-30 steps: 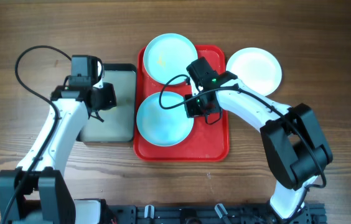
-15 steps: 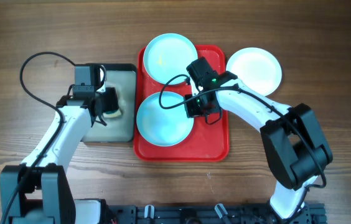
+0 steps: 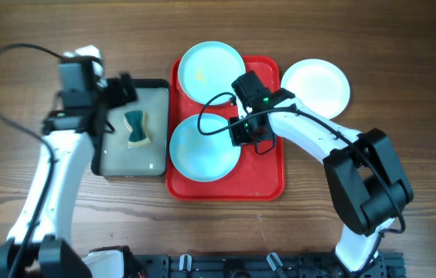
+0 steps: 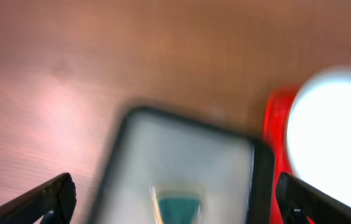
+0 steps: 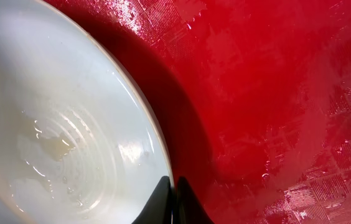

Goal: Clean dirty plates on tray and stack at the side
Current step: 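Return the sponge to the black tray, release, and raise left arm, then lift the light-blue plate with the right gripper and tilt it over the water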

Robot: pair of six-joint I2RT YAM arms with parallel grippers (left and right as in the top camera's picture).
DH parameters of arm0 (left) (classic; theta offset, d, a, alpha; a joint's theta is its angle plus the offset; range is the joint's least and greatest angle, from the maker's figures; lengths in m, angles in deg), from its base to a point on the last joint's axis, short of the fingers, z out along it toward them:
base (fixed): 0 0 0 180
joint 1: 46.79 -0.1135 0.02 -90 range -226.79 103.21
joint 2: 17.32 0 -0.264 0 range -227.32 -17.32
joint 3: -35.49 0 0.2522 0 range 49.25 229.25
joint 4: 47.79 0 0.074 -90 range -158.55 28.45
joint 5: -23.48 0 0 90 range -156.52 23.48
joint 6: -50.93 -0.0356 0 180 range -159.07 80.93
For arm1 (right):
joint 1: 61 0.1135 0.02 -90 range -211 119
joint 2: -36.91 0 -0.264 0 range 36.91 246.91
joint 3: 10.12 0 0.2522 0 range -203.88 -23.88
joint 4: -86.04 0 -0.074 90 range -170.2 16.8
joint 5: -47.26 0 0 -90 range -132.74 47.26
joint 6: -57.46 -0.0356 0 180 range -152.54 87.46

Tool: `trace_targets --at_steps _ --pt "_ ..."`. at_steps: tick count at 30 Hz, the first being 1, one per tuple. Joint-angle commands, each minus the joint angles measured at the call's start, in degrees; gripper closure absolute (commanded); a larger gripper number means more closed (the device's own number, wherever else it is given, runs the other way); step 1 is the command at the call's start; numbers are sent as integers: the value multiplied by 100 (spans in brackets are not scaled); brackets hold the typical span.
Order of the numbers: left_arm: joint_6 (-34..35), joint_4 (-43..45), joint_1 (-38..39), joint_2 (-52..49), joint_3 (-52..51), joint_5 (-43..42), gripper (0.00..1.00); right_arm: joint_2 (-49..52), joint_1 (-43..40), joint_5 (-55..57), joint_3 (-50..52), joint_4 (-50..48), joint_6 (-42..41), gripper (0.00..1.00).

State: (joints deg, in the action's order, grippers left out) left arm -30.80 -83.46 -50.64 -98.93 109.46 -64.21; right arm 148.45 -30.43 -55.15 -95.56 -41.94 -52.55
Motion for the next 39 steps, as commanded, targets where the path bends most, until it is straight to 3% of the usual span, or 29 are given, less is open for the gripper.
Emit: trace_targets --at_steps 1,9,23,24,27,29,33,36,39 --pt "157 238 -522 417 245 59 0 66 13 33 20 -13 31 96" --pt "157 -472 -634 391 245 59 0 66 13 33 20 -28 28 96" --pt "157 -496 -634 391 245 59 0 66 13 232 118 -201 -321 95" --pt "157 -494 -634 391 245 59 0 66 13 232 157 -249 -363 94" --pt "157 -496 -634 391 245 59 0 66 13 227 168 -275 -417 78" --pt "157 -496 -634 391 245 59 0 66 13 227 170 -260 -417 74" --pt "157 -494 -634 391 245 59 0 66 13 229 195 -313 -490 80" --pt "157 -496 -634 391 245 59 0 66 13 229 195 -310 -610 96" --pt "157 -496 -634 391 245 59 0 -35 -17 234 153 -72 -461 96"
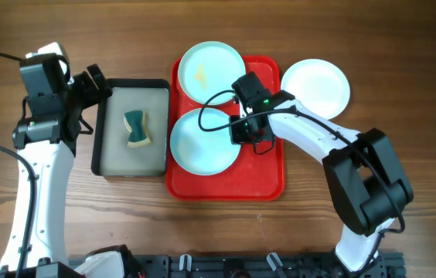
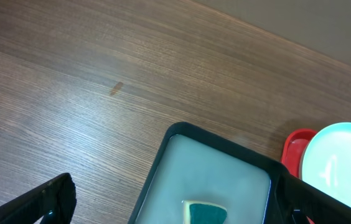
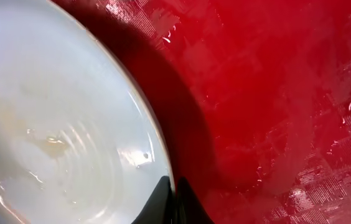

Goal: Clean dirty plates on tray and stack at the side
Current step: 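Lift the light-blue plate with the right gripper and tilt it over the water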

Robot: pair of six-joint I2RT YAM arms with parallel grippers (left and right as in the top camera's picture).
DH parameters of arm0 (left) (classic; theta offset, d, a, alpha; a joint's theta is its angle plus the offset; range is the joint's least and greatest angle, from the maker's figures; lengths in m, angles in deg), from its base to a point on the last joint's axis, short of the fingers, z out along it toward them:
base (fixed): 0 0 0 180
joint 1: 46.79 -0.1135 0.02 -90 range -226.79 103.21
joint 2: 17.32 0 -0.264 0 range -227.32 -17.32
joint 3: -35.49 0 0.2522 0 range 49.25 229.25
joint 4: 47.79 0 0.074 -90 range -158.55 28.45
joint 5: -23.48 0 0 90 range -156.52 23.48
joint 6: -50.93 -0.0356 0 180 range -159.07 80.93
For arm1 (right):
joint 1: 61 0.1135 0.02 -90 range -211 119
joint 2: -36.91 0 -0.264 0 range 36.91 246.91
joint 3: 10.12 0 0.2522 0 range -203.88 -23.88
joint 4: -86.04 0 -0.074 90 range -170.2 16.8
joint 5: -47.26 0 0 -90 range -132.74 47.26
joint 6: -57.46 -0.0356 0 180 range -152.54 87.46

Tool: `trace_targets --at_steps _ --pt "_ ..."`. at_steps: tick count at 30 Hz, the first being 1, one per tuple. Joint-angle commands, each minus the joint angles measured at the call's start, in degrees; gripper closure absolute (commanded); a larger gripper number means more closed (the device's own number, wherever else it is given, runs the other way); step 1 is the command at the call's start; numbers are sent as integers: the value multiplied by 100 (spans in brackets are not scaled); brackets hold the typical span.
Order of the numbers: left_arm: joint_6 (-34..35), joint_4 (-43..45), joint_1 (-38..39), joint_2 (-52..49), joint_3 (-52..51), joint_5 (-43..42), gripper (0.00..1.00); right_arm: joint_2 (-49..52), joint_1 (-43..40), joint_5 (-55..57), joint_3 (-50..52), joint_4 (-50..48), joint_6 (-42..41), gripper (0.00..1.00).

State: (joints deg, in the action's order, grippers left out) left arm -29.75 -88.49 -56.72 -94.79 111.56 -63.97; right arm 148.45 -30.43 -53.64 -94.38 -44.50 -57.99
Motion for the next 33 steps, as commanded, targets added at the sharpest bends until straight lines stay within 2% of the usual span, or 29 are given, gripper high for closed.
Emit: trace_targets --at_steps 1,8,14,21,28,33 --pt "52 7 -26 -22 35 35 0 -197 -72 125 -13 376 133 96" --pt "52 7 -26 -22 35 35 0 -1574 -162 216 -55 903 72 96" --pt "52 7 -26 -22 35 33 0 -1790 -146 389 -52 490 -243 96" --pt "52 7 -26 -22 35 35 0 -1602 468 1191 -52 -1082 -817 96" --pt "52 7 -26 -22 35 35 0 -699 1250 2352 -52 -2693 -809 96" --pt "52 7 -26 -22 35 35 0 -356 1410 2514 -52 -3609 -693 96"
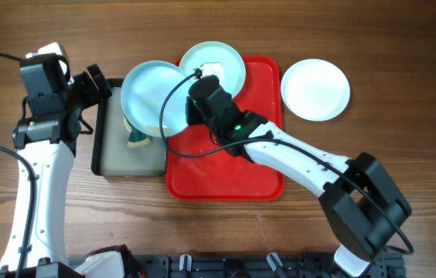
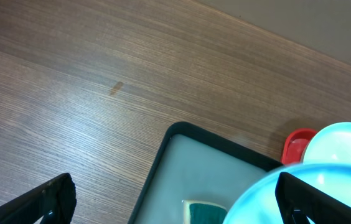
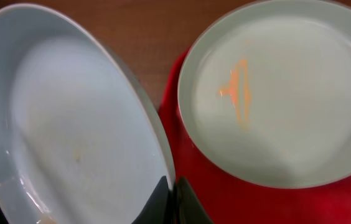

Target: Clean dirty plates on tray and stack at the side

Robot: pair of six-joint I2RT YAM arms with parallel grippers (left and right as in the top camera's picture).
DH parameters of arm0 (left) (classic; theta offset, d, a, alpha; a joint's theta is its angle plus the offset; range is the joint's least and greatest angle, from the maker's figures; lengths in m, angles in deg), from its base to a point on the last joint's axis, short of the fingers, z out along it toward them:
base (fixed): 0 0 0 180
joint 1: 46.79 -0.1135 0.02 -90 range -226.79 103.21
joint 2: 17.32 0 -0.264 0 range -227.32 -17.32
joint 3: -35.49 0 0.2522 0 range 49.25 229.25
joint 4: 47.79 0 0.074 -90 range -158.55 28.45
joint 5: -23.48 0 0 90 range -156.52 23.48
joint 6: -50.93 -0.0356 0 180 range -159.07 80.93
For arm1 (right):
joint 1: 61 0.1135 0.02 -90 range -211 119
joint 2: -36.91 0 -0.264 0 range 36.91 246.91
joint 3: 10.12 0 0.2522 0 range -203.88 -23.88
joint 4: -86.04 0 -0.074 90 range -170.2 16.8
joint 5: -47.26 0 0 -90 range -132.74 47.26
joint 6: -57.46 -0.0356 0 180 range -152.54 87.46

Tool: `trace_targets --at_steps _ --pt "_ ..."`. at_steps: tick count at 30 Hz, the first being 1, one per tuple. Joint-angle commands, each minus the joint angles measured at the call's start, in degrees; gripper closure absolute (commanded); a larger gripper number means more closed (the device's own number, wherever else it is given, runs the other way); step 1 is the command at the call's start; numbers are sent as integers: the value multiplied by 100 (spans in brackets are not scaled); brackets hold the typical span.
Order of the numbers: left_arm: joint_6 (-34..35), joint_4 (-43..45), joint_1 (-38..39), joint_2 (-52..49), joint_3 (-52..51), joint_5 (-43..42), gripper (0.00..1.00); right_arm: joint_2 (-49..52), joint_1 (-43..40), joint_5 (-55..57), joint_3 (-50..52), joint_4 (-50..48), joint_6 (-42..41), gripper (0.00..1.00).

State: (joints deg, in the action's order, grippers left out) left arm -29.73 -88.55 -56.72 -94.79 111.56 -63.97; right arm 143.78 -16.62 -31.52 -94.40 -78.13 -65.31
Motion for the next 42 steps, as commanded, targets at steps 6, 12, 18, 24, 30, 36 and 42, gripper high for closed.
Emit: trace_targets --at_steps 6,12,18,24,30,36,42 --pt "50 13 -26 -22 35 35 0 146 28 446 -50 -1193 1353 96" --pt "50 13 -26 -22 35 35 0 146 31 448 -50 -2315 2785 96" --pt "50 13 -26 -22 35 35 0 160 208 448 -50 -2885 4168 96" --pt "50 13 -26 -22 35 35 0 396 483 444 -50 -3703 6649 96" --pt "50 15 -26 -22 35 35 0 400 610 424 -50 -3941 7803 96" --pt "50 13 -26 -22 35 35 0 400 695 424 -50 -4411 9110 96" --pt "50 13 -26 -22 35 35 0 400 699 428 -50 -4597 9123 96"
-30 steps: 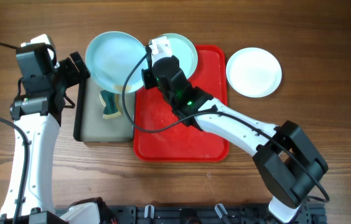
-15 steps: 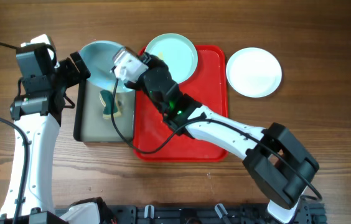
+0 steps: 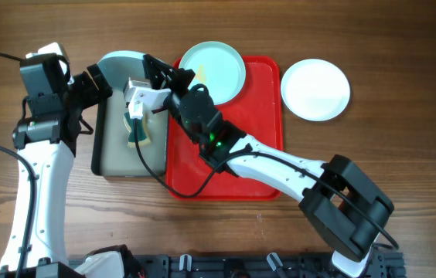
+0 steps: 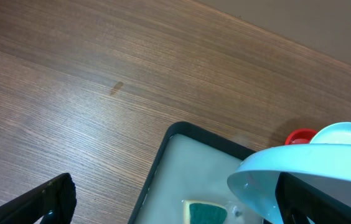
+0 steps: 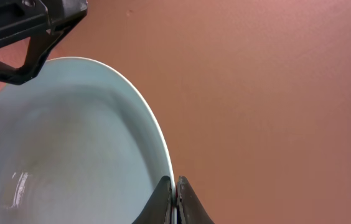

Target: Clean dirty plates on tray and stack at the side

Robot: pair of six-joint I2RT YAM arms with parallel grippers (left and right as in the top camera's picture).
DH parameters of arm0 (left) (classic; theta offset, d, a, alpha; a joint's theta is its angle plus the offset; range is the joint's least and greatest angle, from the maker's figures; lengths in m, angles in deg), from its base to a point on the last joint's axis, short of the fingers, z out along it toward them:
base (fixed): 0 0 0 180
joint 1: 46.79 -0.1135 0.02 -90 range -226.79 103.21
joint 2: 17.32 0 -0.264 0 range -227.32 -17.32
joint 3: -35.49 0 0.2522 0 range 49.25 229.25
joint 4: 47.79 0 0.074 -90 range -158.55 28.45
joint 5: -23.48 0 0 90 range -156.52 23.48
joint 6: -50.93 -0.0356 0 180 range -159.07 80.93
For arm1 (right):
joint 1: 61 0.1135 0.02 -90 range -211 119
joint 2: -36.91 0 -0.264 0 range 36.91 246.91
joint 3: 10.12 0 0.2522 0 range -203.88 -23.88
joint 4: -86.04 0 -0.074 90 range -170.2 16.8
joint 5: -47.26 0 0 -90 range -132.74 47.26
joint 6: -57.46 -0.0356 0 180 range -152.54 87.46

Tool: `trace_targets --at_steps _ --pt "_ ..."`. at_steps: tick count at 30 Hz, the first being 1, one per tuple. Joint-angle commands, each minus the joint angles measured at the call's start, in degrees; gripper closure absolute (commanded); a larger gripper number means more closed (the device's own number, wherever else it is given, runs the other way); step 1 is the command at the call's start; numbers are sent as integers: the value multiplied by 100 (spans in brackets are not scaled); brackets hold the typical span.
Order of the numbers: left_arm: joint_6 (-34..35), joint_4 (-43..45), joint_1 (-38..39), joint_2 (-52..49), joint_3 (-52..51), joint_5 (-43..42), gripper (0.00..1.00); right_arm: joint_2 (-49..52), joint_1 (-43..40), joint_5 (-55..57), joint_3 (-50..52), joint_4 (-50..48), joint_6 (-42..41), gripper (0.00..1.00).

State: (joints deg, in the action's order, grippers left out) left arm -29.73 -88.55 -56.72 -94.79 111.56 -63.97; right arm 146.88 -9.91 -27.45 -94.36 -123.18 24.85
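Note:
My right gripper [image 5: 174, 186] is shut on the rim of a pale blue plate [image 5: 70, 137], which I hold steeply tilted over the black wash basin [image 3: 110, 158]. From overhead the plate [image 3: 121, 63] stands above the basin's far end, with the right gripper [image 3: 156, 71] beside it. A green and yellow sponge [image 3: 136, 128] lies in the water. My left gripper [image 4: 174, 186] hangs open at the basin's far left corner, holding nothing. On the red tray [image 3: 233, 166] a second pale plate [image 3: 212, 69] bears an orange smear. A white plate [image 3: 315, 89] rests on the wood to the right.
The right arm [image 3: 280, 158] stretches across the red tray from the right. The left arm [image 3: 44, 147] runs along the table's left side. Bare wooden table [image 3: 403, 93] lies right of the white plate.
My right gripper has carried the pale blue plate further left and tipped it more steeply. It now stands over the basin's far end. The left arm has not moved.
At first my right gripper pinched the rim of the near plate lying on the red tray while the left arm was moving. Then the left arm stood still beside the basin. Later the plate was off the tray at the basin's edge, and now tilts above the water.

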Motion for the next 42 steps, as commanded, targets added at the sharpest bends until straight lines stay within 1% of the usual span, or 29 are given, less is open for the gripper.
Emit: trace_targets --at_steps 1,11,16,31,35,37,40,42 --pt "50 13 -26 -22 35 35 0 90 28 22 -55 -92 103 96" --pt "50 13 -26 -22 35 35 0 90 28 -11 -55 -98 98 96" --pt "50 13 -26 -22 35 35 0 90 44 -503 -55 -114 92 96" --pt "50 13 -26 -22 35 35 0 90 44 -503 -55 24 74 96" --pt "50 15 -26 -22 35 35 0 90 44 -505 -55 70 -599 96" --pt "50 13 -26 -22 35 35 0 90 44 -503 -55 278 -1014 96" --pt "50 13 -26 -22 35 35 0 90 44 -503 -55 1145 -1965 96" --pt "50 13 -26 -22 35 35 0 94 42 -501 -55 1648 -2796 96"
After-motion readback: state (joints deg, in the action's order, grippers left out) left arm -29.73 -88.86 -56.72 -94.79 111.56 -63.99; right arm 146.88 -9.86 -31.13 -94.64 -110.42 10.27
